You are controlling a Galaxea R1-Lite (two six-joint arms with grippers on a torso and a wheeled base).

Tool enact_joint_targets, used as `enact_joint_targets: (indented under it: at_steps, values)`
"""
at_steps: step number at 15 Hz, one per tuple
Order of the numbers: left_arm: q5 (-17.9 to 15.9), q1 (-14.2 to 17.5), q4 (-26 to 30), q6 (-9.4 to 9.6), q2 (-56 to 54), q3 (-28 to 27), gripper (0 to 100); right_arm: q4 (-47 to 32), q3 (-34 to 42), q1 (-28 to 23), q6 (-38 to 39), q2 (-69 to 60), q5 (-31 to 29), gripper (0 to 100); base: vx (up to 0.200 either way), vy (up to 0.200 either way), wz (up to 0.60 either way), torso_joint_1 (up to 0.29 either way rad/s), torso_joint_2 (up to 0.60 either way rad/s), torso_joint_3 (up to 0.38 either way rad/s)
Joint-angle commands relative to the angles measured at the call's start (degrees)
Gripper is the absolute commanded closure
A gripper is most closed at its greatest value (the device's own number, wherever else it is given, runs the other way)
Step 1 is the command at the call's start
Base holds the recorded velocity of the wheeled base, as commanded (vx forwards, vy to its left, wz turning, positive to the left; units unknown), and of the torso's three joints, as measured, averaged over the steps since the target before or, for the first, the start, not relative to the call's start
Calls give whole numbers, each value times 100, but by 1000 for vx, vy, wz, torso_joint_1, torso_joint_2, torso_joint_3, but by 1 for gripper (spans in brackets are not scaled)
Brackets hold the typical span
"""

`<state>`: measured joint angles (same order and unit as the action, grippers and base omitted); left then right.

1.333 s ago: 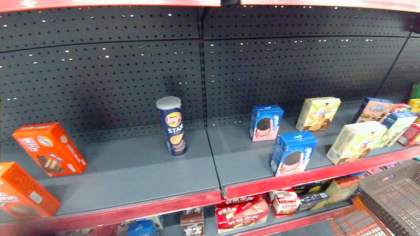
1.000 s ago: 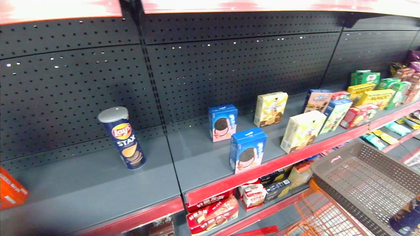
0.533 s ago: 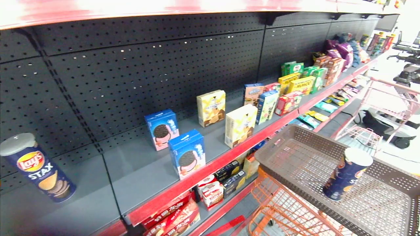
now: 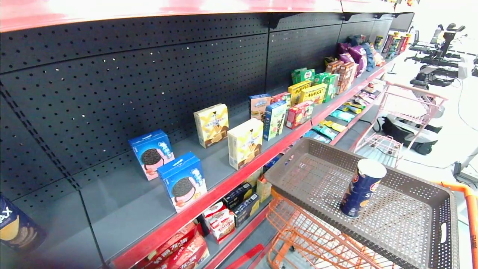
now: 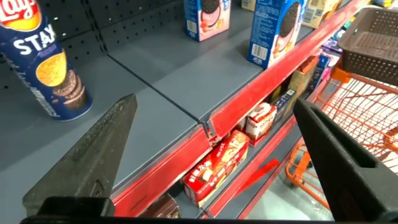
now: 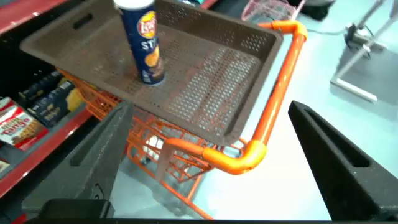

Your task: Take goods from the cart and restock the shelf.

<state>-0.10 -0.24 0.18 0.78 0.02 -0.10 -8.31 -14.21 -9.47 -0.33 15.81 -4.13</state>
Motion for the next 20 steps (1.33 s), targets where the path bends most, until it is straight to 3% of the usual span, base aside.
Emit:
enact_joint_targets:
  at_steps: [1,5,8,12,14,20]
  values:
    - [1,-2,-1,1,-2,1,0,5,-11,-433,-11,581,0,0,0,0,0,0,0,0]
    - [1,7,8,1,-2,1,0,436,-55,-1496,-55,1996,-17,0,0,0,0,0,0,0]
    - [1,-2,-1,1,-2,1,0,726,-169,-1523,-73,2717,-26,0,0,0,0,0,0,0]
    - [1,-2,8,1,-2,1,0,1262,-257,-1962,-855,3437,-35,0,0,0,0,0,0,0]
    - [-8,-2,-1,1,6,1,0,1297,-240,-2085,-1092,3455,-35,0,0,0,-600,7,2,-2]
    - [1,7,-1,1,-2,1,0,1482,-380,-1936,-1057,4255,194,0,0,0,-100,0,0,0]
